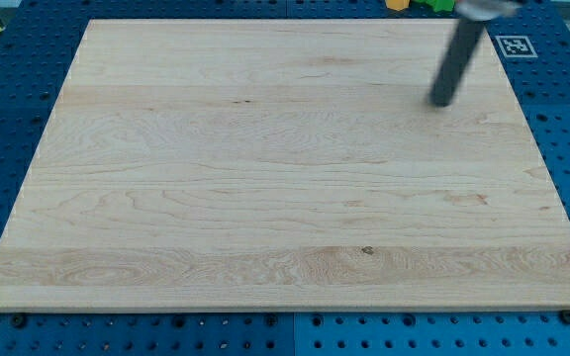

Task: Point your arm to the bottom left

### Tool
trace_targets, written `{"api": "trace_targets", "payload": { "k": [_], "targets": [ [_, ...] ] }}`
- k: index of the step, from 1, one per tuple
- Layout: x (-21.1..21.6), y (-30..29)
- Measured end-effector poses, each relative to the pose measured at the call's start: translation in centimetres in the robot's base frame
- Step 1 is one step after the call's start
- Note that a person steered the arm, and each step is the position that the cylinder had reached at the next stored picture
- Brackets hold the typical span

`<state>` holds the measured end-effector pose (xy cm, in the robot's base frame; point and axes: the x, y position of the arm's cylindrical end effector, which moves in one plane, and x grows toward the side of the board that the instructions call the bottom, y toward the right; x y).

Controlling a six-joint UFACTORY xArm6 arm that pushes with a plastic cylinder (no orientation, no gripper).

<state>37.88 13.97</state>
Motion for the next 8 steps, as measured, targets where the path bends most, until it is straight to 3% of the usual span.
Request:
{"api": "trace_targets", "payload": {
  "k": [1,2,3,4,5,6,7,8],
  "targets": [
    [2.8,-12.8],
    [3.4,-13.9],
    [3.1,-7.3],
    [-1.9,-3.2],
    [-1.8,-3.9],
    [4.9,-11.7],
    [1.8,-22.5],
    [-7.9,-27.8]
  ]
}}
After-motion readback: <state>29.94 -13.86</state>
